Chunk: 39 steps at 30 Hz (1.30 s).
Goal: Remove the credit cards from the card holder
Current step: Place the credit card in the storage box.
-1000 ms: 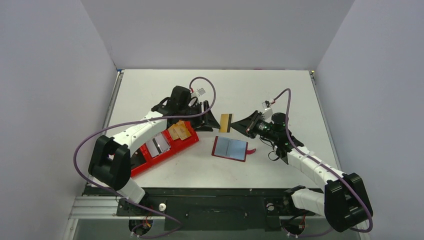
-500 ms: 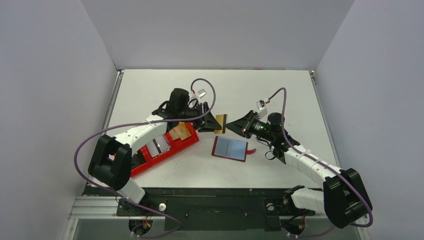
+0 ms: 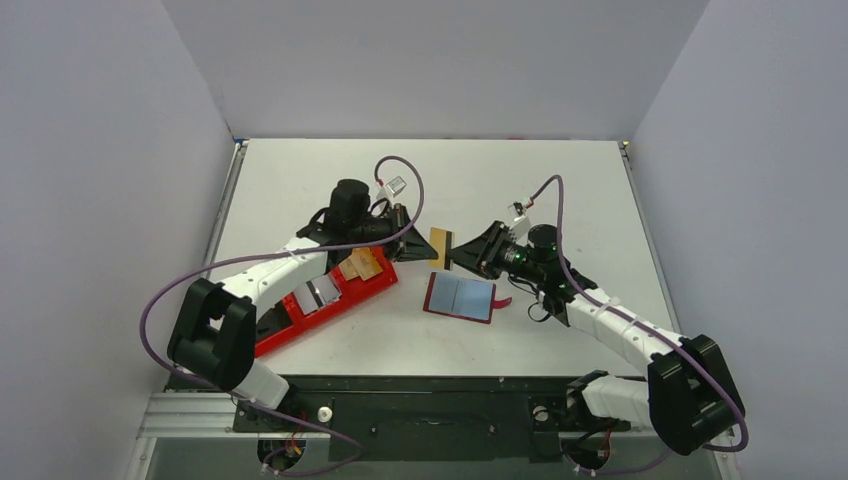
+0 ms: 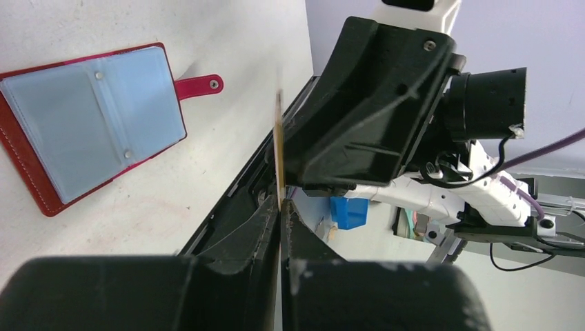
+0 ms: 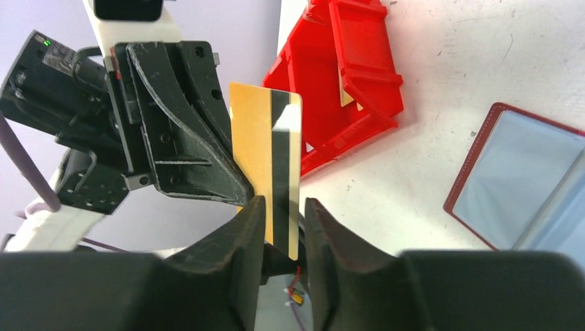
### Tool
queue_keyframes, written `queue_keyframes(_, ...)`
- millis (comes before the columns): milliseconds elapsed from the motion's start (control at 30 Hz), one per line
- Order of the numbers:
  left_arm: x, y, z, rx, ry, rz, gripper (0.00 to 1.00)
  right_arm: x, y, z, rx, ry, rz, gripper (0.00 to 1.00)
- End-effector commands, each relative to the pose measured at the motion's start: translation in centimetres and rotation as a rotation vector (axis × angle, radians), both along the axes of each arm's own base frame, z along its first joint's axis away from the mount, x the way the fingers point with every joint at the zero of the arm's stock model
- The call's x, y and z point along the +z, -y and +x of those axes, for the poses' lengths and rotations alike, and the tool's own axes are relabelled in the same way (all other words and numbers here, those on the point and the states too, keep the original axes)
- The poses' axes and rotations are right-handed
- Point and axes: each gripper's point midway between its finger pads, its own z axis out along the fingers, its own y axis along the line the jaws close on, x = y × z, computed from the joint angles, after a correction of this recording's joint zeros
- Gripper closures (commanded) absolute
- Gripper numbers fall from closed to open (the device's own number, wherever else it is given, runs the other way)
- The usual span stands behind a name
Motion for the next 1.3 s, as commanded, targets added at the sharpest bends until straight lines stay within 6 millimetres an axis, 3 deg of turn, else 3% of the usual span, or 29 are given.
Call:
queue_keyframes(0, 1.5, 0.3, 0.1, 0.006, 0.078, -0.026, 1.0, 2.3, -0.6, 0.1, 0.016, 0.103, -0.061, 0.59)
queue_keyframes(67, 1.2, 0.2, 0.3, 0.018, 0.084, -0.013, 1.0, 2.0, -0.1, 0.3, -0.005, 0.109, -0.114, 0.45)
queue_keyframes(133, 0.9, 0.0, 0.6, 0.038, 0.09, 0.007, 1.0, 1.6, 0.6, 0.4, -0.033, 0.11, -0.169, 0.38)
queue_keyframes(233, -0.3, -1.2, 0.9, 0.094, 0.068, 0.112, 1.0, 0.9, 2.1, 0.8, -0.091, 0.108, -0.258, 0.36)
queue_keyframes(267, -0.6, -1.9, 1.9, 0.144, 0.106, 0.171, 1.0, 0.9, 2.4, 0.8, -0.102, 0.119, -0.279, 0.34)
queue_keyframes(400, -2.9, -6.3, 3.5, 0.321, 0.122, 0.441, 1.0, 0.3, 4.0, 1.1, -0.158, 0.112, -0.365, 0.34)
queue_keyframes(533, -4.2, -10.8, 4.2, 0.465, 0.1, 0.606, 1.0, -0.2, 4.6, 1.0, -0.164, 0.11, -0.404, 0.34)
queue_keyframes(800, -7.2, -17.2, 4.4, 0.631, 0.012, 0.75, 1.0, -1.2, 5.0, 0.8, -0.151, 0.104, -0.453, 0.34)
queue_keyframes(933, -8.3, -18.2, 5.1, 0.663, -0.009, 0.752, 1.0, -1.5, 4.9, 0.7, -0.136, 0.102, -0.457, 0.34)
queue_keyframes(1267, -11.1, -17.5, 7.3, 0.664, -0.063, 0.736, 1.0, -2.1, 5.1, 0.6, -0.124, 0.101, -0.47, 0.34)
